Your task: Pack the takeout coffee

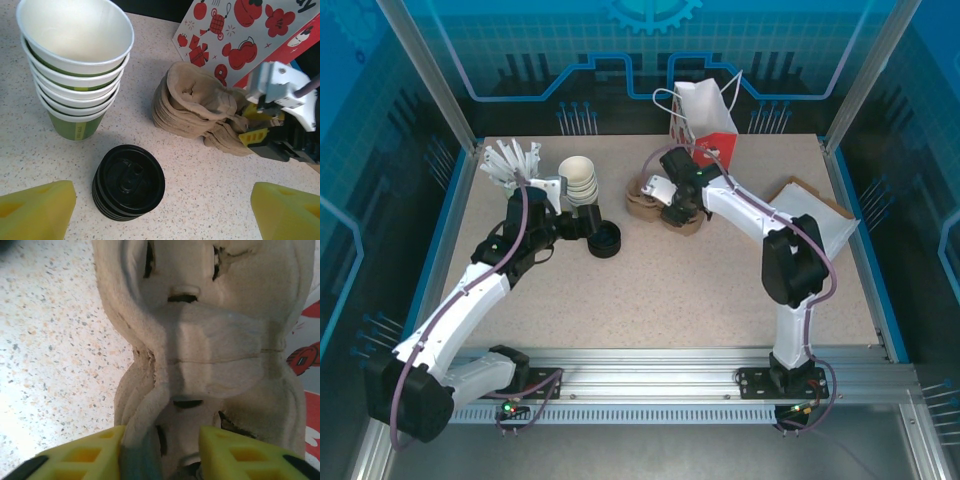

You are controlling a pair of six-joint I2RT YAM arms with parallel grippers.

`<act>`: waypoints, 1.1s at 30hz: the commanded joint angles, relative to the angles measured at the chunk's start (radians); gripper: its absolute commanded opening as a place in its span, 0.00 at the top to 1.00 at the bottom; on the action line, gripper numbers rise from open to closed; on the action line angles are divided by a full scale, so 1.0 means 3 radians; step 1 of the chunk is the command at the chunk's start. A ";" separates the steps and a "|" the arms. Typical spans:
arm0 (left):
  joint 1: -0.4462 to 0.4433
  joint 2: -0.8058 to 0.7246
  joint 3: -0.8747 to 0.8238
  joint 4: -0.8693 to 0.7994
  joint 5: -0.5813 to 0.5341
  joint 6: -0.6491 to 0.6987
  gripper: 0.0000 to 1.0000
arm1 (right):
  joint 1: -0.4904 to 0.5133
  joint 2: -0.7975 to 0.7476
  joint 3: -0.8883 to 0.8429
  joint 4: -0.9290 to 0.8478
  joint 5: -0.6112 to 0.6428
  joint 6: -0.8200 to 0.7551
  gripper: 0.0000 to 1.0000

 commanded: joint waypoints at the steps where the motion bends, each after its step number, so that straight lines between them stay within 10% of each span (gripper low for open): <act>1: -0.0025 -0.0068 -0.0071 0.0026 -0.0133 -0.0072 0.09 | 0.0028 -0.0292 -0.0008 -0.0001 -0.0284 0.0117 0.51; 10: -0.0021 0.0273 -0.0099 -0.0031 -0.0269 -0.0208 0.17 | 0.0018 -0.0918 -0.0454 0.0493 -0.0980 0.0789 0.30; 33: 0.0604 0.1407 0.1296 -0.0252 -0.0438 -0.0134 0.46 | 0.0333 -0.1215 -0.0914 0.1228 -0.1372 0.1551 0.29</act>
